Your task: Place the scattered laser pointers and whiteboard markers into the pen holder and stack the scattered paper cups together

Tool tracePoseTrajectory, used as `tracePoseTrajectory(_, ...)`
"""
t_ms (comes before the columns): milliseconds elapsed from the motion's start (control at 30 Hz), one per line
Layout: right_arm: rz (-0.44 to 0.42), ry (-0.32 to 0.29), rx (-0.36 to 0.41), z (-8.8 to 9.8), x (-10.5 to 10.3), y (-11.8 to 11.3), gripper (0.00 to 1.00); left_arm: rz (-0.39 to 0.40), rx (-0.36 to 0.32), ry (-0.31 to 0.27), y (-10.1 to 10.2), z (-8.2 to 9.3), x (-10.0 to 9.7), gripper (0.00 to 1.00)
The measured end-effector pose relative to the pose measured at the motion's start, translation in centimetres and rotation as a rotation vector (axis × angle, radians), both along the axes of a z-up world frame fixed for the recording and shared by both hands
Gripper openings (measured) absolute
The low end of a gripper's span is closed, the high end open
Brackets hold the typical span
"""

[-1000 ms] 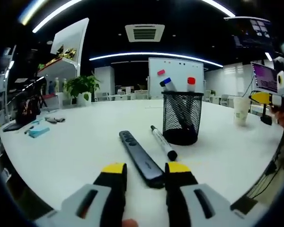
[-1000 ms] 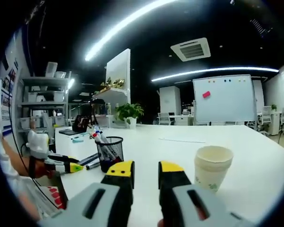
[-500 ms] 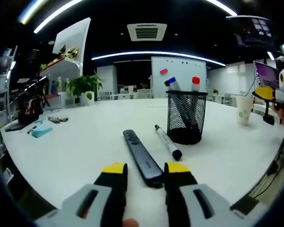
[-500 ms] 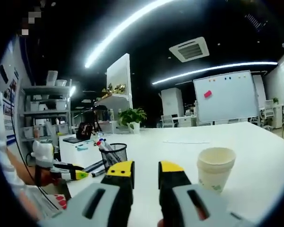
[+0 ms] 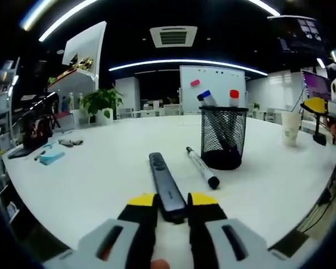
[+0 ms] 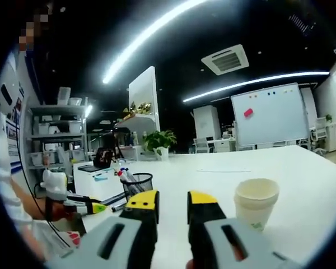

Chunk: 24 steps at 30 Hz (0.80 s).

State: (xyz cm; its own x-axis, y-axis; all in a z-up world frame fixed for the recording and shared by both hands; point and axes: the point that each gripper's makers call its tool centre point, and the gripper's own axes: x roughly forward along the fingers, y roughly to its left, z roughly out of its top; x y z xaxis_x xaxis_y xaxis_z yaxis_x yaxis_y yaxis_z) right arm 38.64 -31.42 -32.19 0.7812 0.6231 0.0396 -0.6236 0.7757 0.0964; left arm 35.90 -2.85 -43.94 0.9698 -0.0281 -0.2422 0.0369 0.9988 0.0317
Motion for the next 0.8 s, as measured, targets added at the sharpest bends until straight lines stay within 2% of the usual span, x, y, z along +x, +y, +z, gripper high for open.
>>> tracePoseTrajectory(333,0.025,0.002,-0.067,-0.8,-0.1,0.8,0.19,0.002,-0.001,-0.004,0.4,0.0,0.1,0.21)
tracePoseTrajectory(533,0.026,0.008,-0.083,-1.2,0.0,1.0,0.19,0.007,0.002,-0.004,0.9,0.0,-0.2,0.20)
tracePoseTrajectory(800,0.029,0.011,-0.091,-1.2,0.3,1.1,0.19,-0.004,0.038,-0.018,1.2,0.2,-0.2,0.20)
